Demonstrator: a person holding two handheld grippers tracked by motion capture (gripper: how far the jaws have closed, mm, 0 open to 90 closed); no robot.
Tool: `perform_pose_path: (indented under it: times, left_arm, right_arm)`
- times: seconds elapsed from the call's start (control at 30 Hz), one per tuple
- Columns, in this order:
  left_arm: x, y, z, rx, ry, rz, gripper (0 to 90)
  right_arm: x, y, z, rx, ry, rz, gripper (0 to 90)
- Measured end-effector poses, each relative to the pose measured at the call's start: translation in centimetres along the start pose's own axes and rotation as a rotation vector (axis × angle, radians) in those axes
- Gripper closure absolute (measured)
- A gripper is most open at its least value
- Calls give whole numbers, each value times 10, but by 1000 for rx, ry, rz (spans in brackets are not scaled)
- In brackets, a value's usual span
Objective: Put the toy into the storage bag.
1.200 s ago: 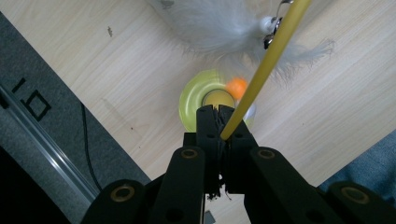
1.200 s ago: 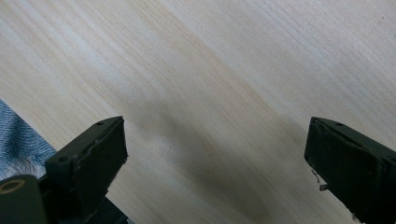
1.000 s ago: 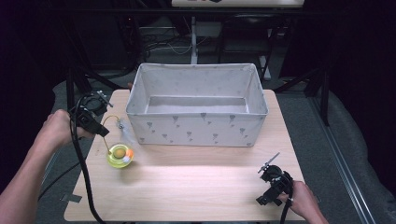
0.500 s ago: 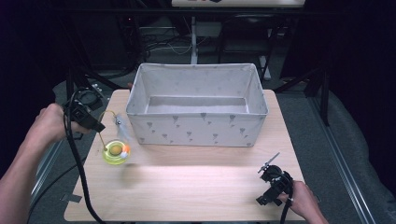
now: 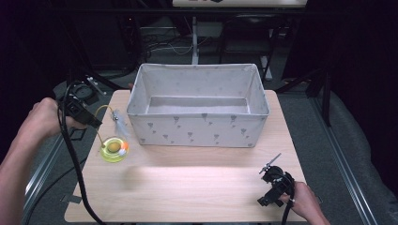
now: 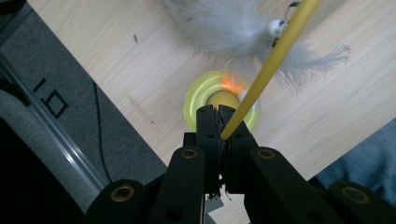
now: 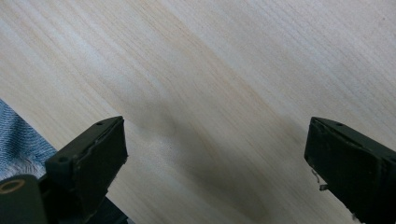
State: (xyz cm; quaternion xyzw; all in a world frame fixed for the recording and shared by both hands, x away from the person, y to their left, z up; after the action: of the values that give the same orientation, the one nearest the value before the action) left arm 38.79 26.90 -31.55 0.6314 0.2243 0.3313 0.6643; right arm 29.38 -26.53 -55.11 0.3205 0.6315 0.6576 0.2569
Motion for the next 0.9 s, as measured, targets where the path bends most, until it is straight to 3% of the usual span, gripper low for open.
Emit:
perform_pose_path:
  times: [0.13,0.17,0.2,0.23,0.27,0.53,0.9]
  left_arm:
    - [2,3,1,-2,5,-5,878]
    - [3,5,1,1,5,0,878]
    - [3,5,1,1,5,0,878]
    - [4,8,3,4,3,1,878]
    - [4,8,3,4,3,1,879]
    - [5,20,8,1,-3,2,879]
    - [5,54,15,-22,-19,46,879]
  right_arm:
    - [1,-1,0,-11,-10,9,52]
    - [3,-4,-1,-59,-47,24,49]
    - [3,-4,-1,-59,-47,24,49]
    - [-1,1,0,-4,-2,2,49]
    - [-2,2,0,9,8,-2,49]
    - [-1,0,0,-5,-6,3,48]
    - [0,-1,0,-5,-9,10,48]
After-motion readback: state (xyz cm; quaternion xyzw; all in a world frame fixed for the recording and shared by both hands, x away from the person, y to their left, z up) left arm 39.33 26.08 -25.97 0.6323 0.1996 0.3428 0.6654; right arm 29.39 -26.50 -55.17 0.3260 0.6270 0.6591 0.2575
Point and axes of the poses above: each handheld gripper's, and its own axes: y roughly backward along the jaws, z roughly out of its top, x roughly to its left, the point moved 1 cm from there along -y, roughly forward along the jaws, and after that the axes turned 8 degrees about x, right-handed, at the moved point
